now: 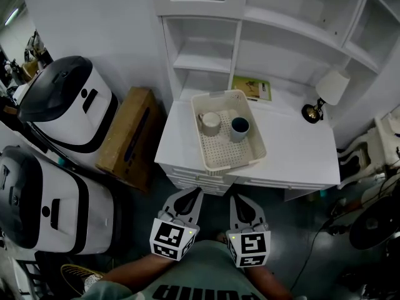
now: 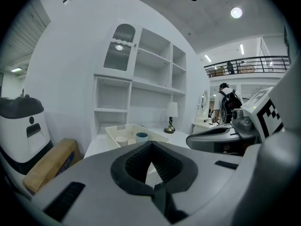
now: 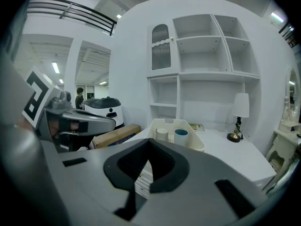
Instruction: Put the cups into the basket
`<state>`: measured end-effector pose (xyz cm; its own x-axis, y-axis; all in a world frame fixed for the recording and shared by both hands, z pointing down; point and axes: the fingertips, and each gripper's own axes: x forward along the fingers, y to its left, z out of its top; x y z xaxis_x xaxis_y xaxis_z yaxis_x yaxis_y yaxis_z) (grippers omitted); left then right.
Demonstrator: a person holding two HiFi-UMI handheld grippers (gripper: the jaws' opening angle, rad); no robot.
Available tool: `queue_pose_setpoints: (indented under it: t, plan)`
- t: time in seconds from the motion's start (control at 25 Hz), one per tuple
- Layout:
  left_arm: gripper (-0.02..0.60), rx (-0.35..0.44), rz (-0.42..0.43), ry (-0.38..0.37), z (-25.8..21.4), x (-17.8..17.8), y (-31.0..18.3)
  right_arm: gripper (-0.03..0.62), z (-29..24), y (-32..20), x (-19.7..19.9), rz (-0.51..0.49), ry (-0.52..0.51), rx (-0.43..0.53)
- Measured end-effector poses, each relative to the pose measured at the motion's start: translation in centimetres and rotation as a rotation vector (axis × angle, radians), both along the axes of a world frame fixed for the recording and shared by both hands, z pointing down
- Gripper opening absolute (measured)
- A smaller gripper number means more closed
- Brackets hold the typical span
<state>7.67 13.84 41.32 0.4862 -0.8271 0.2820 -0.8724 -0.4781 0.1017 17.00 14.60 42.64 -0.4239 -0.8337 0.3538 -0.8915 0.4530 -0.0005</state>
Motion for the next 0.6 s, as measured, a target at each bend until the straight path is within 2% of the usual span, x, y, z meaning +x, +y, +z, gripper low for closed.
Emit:
queue_pose_setpoints:
  t: [0.6]
  plan:
    - [0.006,0.008,-0.009,0.016,-0.1,0.1,-1.2,0.012,0.1,-1.2,1.0,0.028,0.006,0.007]
